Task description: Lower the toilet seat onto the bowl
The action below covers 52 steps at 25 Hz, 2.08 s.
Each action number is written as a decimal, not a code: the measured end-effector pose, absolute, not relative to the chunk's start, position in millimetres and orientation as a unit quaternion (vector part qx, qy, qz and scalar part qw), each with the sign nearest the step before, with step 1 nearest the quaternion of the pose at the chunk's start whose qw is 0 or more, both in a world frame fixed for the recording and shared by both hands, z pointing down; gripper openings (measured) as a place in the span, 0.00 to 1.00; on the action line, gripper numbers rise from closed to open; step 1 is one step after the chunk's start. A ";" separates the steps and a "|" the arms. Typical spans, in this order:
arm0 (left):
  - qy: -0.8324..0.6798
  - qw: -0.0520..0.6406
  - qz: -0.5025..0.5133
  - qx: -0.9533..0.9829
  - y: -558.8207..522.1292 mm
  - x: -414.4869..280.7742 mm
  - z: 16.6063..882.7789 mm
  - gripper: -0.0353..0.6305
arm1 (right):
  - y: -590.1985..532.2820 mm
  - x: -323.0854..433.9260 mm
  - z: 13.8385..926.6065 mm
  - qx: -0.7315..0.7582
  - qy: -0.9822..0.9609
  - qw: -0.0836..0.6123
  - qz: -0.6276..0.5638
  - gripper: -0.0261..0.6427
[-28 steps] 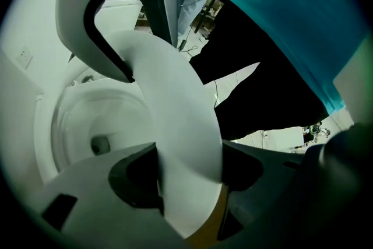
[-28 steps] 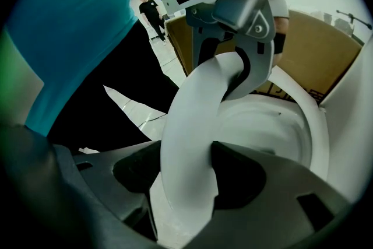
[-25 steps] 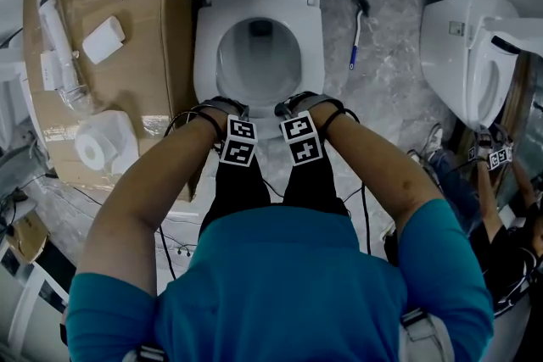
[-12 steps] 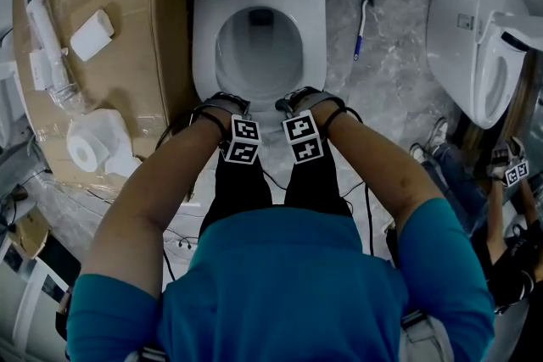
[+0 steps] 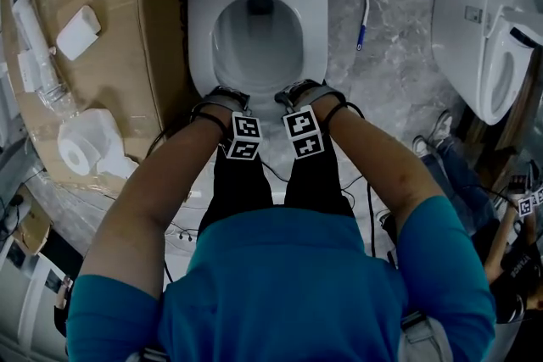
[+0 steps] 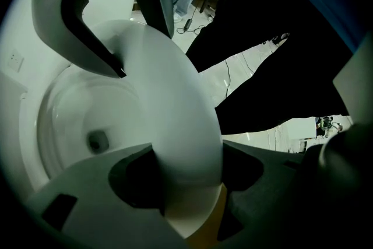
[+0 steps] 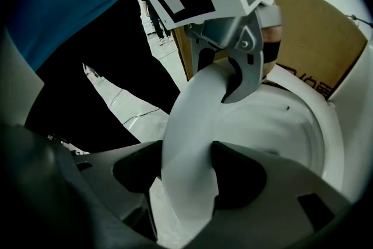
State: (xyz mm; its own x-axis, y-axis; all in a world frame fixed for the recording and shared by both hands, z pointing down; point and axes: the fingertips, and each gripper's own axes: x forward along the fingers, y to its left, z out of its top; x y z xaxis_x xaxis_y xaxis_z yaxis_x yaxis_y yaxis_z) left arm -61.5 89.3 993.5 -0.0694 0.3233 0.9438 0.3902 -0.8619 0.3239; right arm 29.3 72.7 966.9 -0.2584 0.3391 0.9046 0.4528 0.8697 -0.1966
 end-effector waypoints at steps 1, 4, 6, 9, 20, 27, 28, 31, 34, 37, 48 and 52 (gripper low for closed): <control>-0.261 0.026 -0.684 -0.681 89.8 -61.5 996.2 0.44 | 73.1 29.4 969.2 -0.250 -0.792 0.555 -0.052 0.43; -0.256 0.031 -0.688 -0.678 90.6 -62.3 1004.6 0.45 | 74.4 29.0 976.6 -0.248 -0.793 0.554 -0.053 0.43; -0.253 0.034 -0.690 -0.677 90.6 -62.6 1009.8 0.45 | 74.9 28.9 981.5 -0.246 -0.793 0.554 -0.055 0.43; -0.246 0.041 -0.693 -0.676 90.2 -62.9 1017.2 0.45 | 74.8 28.7 988.0 -0.242 -0.793 0.556 -0.059 0.43; -0.223 0.062 -0.708 -0.667 89.1 -64.5 1043.1 0.45 | 75.8 27.9 1013.3 -0.226 -0.793 0.561 -0.078 0.43; -0.201 0.070 -0.706 -0.675 87.5 -62.9 1049.9 0.45 | 75.5 28.1 1019.1 -0.218 -0.796 0.559 -0.082 0.43; -0.198 0.072 -0.707 -0.675 87.3 -62.5 1051.0 0.45 | 75.5 28.5 1019.9 -0.217 -0.796 0.560 -0.081 0.43; -0.192 0.076 -0.712 -0.672 86.7 -63.4 1054.3 0.45 | 75.4 28.8 1023.3 -0.214 -0.795 0.562 -0.080 0.44; -0.187 0.079 -0.714 -0.670 85.9 -63.8 1057.8 0.45 | 74.7 28.9 1026.5 -0.206 -0.795 0.565 -0.078 0.44; -0.181 0.083 -0.714 -0.671 85.3 -63.4 1062.0 0.45 | 74.2 28.5 1030.4 -0.201 -0.796 0.566 -0.078 0.44; -0.175 0.082 -0.723 -0.663 84.7 -65.6 1078.8 0.46 | 74.1 28.2 1046.6 -0.202 -0.788 0.576 -0.082 0.44; -0.180 0.078 -0.727 -0.658 83.1 -66.5 1085.0 0.46 | 72.7 27.5 1049.9 -0.205 -0.790 0.572 -0.080 0.44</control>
